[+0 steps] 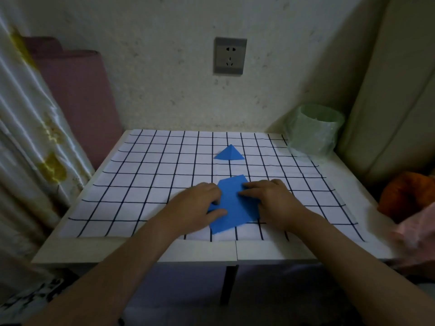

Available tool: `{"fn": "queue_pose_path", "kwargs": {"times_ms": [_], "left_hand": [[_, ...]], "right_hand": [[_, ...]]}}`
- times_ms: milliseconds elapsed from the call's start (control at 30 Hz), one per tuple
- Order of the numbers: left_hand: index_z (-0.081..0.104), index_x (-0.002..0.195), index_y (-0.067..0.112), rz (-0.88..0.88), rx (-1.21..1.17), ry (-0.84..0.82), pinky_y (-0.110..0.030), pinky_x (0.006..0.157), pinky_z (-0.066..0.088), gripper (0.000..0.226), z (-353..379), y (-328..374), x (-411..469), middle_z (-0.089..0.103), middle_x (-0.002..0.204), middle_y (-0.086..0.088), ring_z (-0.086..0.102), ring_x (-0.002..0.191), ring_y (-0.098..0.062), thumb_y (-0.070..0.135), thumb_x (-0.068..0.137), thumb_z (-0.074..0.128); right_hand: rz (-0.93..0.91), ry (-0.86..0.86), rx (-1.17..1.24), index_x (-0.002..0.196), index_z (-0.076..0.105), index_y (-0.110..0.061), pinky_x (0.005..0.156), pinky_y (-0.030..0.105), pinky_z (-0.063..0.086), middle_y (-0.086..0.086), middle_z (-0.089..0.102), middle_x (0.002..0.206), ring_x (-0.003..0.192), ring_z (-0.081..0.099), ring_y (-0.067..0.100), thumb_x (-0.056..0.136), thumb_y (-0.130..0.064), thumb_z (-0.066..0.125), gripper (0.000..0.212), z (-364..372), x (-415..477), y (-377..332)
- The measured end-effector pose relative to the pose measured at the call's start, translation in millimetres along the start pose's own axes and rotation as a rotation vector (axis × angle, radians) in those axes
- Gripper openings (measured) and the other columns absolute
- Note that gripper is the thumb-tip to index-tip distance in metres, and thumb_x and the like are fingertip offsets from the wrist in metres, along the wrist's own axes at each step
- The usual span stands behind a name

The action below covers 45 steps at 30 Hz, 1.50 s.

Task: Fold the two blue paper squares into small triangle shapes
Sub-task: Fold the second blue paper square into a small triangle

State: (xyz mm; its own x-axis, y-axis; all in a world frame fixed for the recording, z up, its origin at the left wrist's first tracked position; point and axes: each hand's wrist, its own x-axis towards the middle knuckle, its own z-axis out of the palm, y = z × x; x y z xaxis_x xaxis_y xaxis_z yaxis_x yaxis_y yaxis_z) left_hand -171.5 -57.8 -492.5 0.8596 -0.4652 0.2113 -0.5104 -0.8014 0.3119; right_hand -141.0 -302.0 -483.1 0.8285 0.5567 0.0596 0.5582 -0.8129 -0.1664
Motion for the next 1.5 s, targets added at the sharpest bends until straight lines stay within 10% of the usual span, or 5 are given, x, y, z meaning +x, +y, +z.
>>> {"fn": "queue_pose_path", "kwargs": {"times_ms": [233,467,833,1067,1500], "left_hand": [[0.06,0.133,0.031,0.071,0.006,-0.049,-0.029,0.106,0.038,0.036,-4.6,-14.5,3.7,0.049,0.137,0.007,0.042,0.127,-0.008,0.032,0.097,0.057],[0.061,0.132,0.028,0.038,0.061,-0.004,-0.034,0.107,0.039,0.037,-0.9,-19.4,9.9,0.048,0.139,0.0,0.04,0.129,-0.018,0.013,0.099,0.053],[0.05,0.14,0.034,-0.001,-0.036,-0.113,-0.029,0.111,0.029,0.054,-9.2,-11.5,-3.1,0.041,0.147,0.015,0.033,0.133,-0.006,0.036,0.087,0.061],[0.071,0.113,0.034,0.123,-0.005,0.032,-0.029,0.094,0.048,0.043,-3.9,-4.8,-14.2,0.061,0.126,0.019,0.051,0.117,0.001,0.061,0.081,0.059],[0.073,0.078,0.022,-0.086,-0.225,0.26,-0.01,0.085,0.041,0.009,14.8,2.8,-19.7,0.066,0.101,0.015,0.056,0.1,0.0,0.025,0.086,0.07]], "right_hand": [[-0.046,0.076,0.002,0.129,0.061,-0.032,0.105,0.036,0.027,-0.007,0.057,0.124,0.119,0.046,0.016,0.085,-0.018,0.055,0.046,-2.0,-2.4,-1.1],[-0.15,-0.011,0.082,0.142,0.042,-0.043,0.109,0.029,0.017,-0.014,0.034,0.153,0.138,0.026,0.005,0.073,-0.074,0.059,0.077,-1.3,-11.8,-6.5],[-0.339,0.161,0.023,0.116,0.072,-0.022,0.092,0.036,0.048,-0.002,0.069,0.119,0.111,0.062,0.014,0.086,-0.06,0.056,0.051,-1.2,-11.2,-24.7],[-0.277,0.14,0.16,0.112,0.072,-0.025,0.09,0.024,0.047,-0.006,0.069,0.114,0.106,0.059,0.006,0.086,-0.064,0.053,0.051,-4.7,-11.3,-28.0],[-0.103,0.199,0.208,0.088,0.076,-0.022,0.083,0.027,0.044,-0.009,0.063,0.089,0.088,0.054,0.01,0.087,-0.042,0.065,0.023,4.2,-9.0,-27.4]]}}
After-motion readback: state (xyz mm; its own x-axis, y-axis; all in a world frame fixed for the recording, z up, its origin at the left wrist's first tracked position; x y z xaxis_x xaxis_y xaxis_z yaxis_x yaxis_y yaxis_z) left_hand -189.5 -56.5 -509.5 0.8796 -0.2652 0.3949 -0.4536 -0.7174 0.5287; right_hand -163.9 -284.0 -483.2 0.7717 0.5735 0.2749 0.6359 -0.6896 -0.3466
